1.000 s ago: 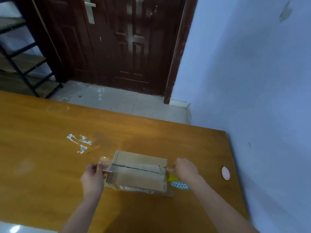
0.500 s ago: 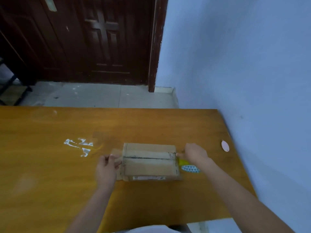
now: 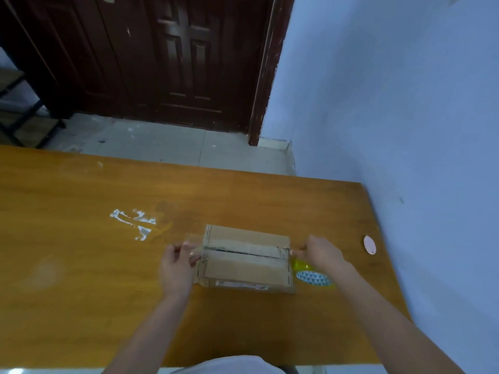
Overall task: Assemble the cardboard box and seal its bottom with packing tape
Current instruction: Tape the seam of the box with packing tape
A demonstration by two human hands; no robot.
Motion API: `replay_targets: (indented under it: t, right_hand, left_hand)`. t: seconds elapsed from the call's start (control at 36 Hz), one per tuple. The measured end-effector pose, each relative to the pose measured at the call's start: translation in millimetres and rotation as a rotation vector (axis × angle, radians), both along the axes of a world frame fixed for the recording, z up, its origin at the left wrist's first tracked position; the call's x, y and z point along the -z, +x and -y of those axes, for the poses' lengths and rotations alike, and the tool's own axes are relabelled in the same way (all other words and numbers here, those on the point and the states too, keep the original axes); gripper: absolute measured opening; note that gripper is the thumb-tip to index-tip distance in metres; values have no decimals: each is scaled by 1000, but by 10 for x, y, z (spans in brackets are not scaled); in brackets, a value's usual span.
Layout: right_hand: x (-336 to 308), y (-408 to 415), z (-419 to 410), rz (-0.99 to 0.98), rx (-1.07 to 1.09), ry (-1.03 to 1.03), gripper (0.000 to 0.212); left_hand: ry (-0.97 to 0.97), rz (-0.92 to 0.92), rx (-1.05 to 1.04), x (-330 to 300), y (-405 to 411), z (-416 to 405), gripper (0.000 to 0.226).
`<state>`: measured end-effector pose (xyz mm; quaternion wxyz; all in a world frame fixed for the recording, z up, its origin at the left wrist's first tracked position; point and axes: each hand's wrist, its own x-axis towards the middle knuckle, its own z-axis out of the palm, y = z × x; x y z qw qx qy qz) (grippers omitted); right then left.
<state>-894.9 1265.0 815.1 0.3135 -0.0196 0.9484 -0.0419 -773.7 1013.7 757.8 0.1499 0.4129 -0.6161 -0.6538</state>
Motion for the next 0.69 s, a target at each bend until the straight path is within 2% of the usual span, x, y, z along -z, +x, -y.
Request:
replay_targets:
  t: [0.44, 0.69]
  right_hand:
    - [-76, 50, 11, 8, -12, -35, 47]
    - [-85, 63, 22, 21, -2, -28, 49]
  left_hand:
    - [239, 31, -62, 85, -53, 66, 28]
    - [298, 91, -63, 139, -76, 80, 24]
